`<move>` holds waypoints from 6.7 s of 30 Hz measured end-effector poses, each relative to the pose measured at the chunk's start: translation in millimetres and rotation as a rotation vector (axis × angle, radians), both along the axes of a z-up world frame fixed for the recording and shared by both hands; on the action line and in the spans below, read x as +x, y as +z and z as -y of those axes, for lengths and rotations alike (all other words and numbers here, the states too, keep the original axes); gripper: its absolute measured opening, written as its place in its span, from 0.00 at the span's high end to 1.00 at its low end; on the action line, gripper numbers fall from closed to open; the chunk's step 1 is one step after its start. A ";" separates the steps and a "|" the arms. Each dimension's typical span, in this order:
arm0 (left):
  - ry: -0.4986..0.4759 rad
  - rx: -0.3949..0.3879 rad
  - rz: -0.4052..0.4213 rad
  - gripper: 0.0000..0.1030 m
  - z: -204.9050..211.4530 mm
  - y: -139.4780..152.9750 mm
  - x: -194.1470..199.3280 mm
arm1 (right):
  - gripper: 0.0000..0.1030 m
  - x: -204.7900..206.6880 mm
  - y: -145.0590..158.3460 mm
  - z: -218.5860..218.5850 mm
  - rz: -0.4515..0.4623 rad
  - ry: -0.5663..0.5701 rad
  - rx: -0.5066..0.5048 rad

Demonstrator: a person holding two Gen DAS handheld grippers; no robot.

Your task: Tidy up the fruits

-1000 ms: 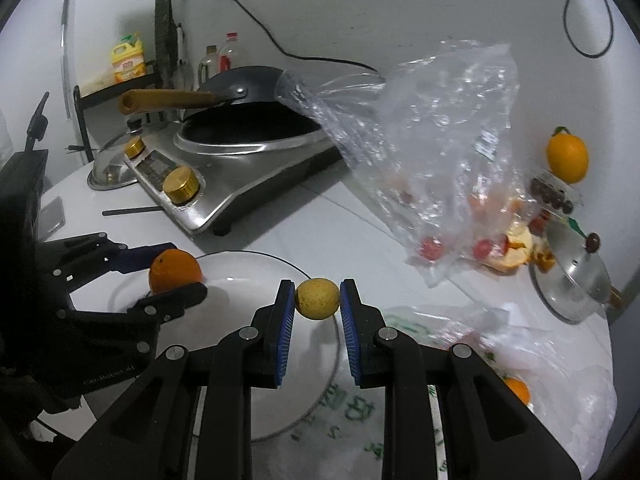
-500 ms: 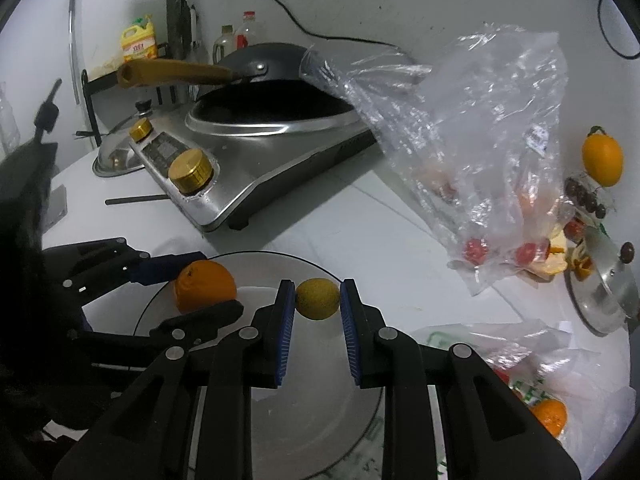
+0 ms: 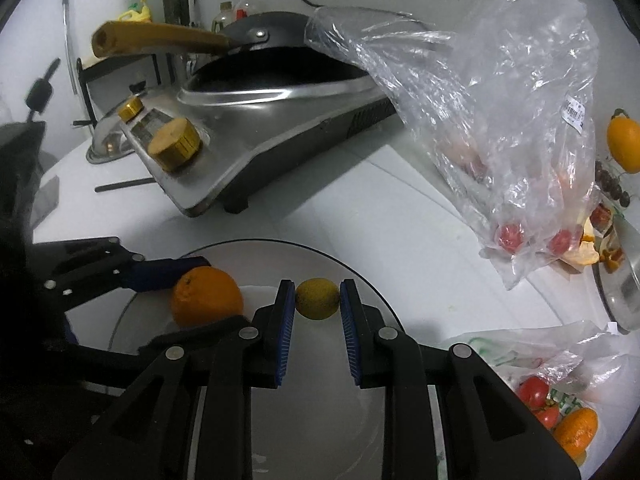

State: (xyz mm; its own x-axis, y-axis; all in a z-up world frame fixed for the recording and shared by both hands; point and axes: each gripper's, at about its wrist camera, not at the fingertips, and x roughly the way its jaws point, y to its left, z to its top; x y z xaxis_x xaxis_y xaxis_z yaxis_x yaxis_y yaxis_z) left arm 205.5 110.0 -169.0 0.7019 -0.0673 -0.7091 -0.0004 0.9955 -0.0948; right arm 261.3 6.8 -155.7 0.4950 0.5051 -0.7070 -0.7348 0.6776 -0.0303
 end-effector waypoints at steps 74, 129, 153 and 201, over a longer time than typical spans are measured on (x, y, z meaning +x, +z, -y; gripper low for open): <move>-0.064 0.038 0.072 0.32 139.6 41.6 -63.7 | 0.63 -83.7 37.4 187.2 0.088 -0.222 0.079; -0.157 0.128 -0.008 0.32 242.6 17.6 1.1 | 0.71 -33.6 -9.9 269.2 -0.002 -0.238 0.101; -0.181 0.125 -0.053 0.47 271.0 1.0 45.6 | 0.71 -21.3 2.0 306.9 0.030 -0.258 0.180; -0.264 0.045 0.057 0.62 240.7 40.7 -26.1 | 0.71 -76.7 29.3 264.3 0.094 -0.221 0.125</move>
State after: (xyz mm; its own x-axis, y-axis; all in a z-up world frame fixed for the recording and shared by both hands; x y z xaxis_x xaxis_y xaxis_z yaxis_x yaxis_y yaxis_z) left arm 179.4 -130.7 -128.3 0.7032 -0.2231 -0.6751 0.2643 0.9635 -0.0431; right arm 184.6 -257.5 -126.5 0.6633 0.4585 -0.5914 -0.5669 0.8238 0.0029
